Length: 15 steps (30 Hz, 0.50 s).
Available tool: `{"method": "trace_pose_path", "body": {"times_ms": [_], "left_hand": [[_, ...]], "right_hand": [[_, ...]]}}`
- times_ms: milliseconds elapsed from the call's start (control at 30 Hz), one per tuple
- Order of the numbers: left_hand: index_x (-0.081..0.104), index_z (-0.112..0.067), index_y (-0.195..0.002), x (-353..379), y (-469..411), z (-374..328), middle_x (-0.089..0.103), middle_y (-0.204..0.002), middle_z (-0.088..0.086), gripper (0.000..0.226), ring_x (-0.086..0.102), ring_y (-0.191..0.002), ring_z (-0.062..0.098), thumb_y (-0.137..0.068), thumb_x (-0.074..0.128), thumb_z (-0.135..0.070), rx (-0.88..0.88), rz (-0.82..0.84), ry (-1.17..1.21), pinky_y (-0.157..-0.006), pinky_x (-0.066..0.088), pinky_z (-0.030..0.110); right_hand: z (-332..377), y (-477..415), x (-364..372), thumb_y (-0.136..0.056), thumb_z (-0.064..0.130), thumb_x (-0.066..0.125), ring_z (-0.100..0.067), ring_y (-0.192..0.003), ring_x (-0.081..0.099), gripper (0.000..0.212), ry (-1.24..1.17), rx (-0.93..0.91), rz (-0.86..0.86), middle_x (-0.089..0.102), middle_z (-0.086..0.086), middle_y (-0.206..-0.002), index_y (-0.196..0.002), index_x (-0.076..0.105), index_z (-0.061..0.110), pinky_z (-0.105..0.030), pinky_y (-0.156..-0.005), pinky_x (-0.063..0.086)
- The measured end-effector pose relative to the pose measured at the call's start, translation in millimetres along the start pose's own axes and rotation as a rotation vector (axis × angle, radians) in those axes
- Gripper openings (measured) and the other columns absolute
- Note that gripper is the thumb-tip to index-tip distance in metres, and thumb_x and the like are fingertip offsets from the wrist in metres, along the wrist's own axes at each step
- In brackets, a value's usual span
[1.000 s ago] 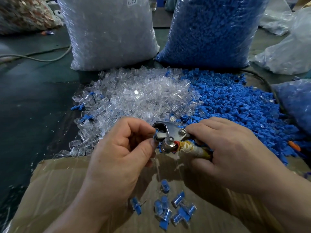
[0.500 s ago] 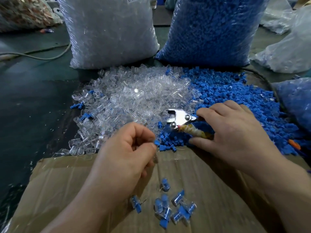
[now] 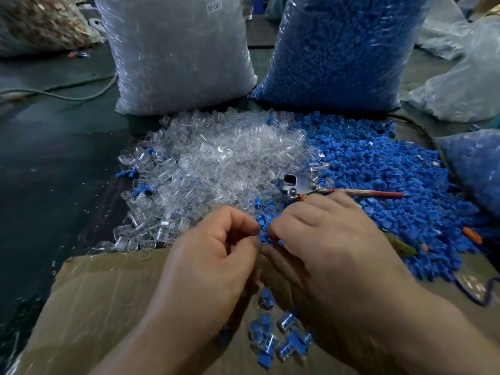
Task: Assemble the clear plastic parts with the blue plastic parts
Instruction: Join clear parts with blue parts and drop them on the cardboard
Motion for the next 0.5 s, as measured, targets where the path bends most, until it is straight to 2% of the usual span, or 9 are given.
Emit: {"method": "trace_pose_path", "body": {"times_ms": [100, 167, 233, 333, 400, 467, 500], "left_hand": [[0.067, -0.042, -0.091, 1, 2, -7, 0.070, -0.060, -0.002, 0.015, 0.064, -0.048, 0.005, -0.083, 0.063, -0.030, 0.066, 0.018, 0.047, -0.045, 0.048, 0.017], [0.069, -0.043, -0.091, 0, 4, -10, 0.070, -0.061, -0.004, 0.017, 0.064, -0.049, 0.001, -0.081, 0.063, -0.031, 0.087, 0.031, 0.078, -0.045, 0.046, 0.011], [0.070, -0.042, -0.091, -3, 2, -10, 0.070, -0.063, -0.003, 0.009, 0.065, -0.051, 0.004, -0.083, 0.066, -0.040, 0.075, 0.025, 0.128, -0.048, 0.048, 0.012], [0.068, -0.033, -0.086, -10, -1, -7, 0.064, -0.058, -0.005, 0.040, 0.056, -0.048, 0.003, -0.071, 0.051, -0.066, 0.113, 0.055, -0.008, -0.046, 0.046, 0.017], [0.065, -0.027, -0.081, -10, -2, -6, 0.059, -0.052, -0.004, 0.042, 0.051, -0.046, 0.004, -0.080, 0.052, -0.067, 0.100, 0.120, 0.014, -0.043, 0.042, 0.021], [0.066, -0.029, -0.084, -10, -1, -8, 0.060, -0.055, -0.003, 0.034, 0.052, -0.047, 0.009, -0.083, 0.065, -0.064, 0.118, 0.159, 0.057, -0.043, 0.043, 0.024], [0.067, -0.032, -0.087, -10, 0, -10, 0.062, -0.059, -0.002, 0.030, 0.053, -0.048, 0.011, -0.078, 0.067, -0.060, 0.170, 0.175, 0.035, -0.043, 0.044, 0.025]], "right_hand": [[-2, 1, 3, -0.088, 0.030, 0.062, -0.023, -0.074, 0.056, 0.011, 0.009, -0.014, 0.013, 0.061, 0.002, -0.082, -0.089, 0.064, 0.019, -0.038, -0.068, 0.040], [-4, 3, 2, -0.090, 0.028, 0.055, -0.024, -0.074, 0.057, 0.015, -0.007, -0.001, 0.006, 0.061, 0.001, -0.082, -0.089, 0.065, 0.016, -0.037, -0.067, 0.042], [-3, 4, 1, -0.093, 0.029, 0.047, -0.023, -0.073, 0.056, 0.023, -0.044, 0.006, -0.007, 0.061, 0.000, -0.082, -0.089, 0.065, 0.015, -0.036, -0.067, 0.042], [3, 2, -3, -0.096, 0.028, 0.042, -0.022, -0.073, 0.053, 0.028, -0.107, -0.028, -0.048, 0.058, 0.000, -0.081, -0.087, 0.064, 0.014, -0.035, -0.066, 0.042], [8, 3, -4, -0.097, 0.030, 0.040, -0.019, -0.072, 0.050, 0.029, -0.167, -0.016, -0.033, 0.055, 0.002, -0.078, -0.083, 0.060, 0.015, -0.034, -0.065, 0.041], [8, 6, -4, -0.095, 0.040, 0.039, -0.010, -0.067, 0.049, 0.030, -0.346, 0.147, 0.025, 0.052, 0.009, -0.071, -0.077, 0.055, 0.022, -0.032, -0.059, 0.039], [6, 8, -3, -0.091, 0.044, 0.041, -0.008, -0.062, 0.048, 0.031, -0.531, 0.281, 0.099, 0.052, 0.009, -0.066, -0.074, 0.054, 0.021, -0.032, -0.055, 0.039]]}}
Point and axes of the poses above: each hand's wrist, its own y-axis away from the middle knuckle, its own x-axis out of the palm, z = x × y, the point moved 3 cm from there along -y, towards the middle knuckle
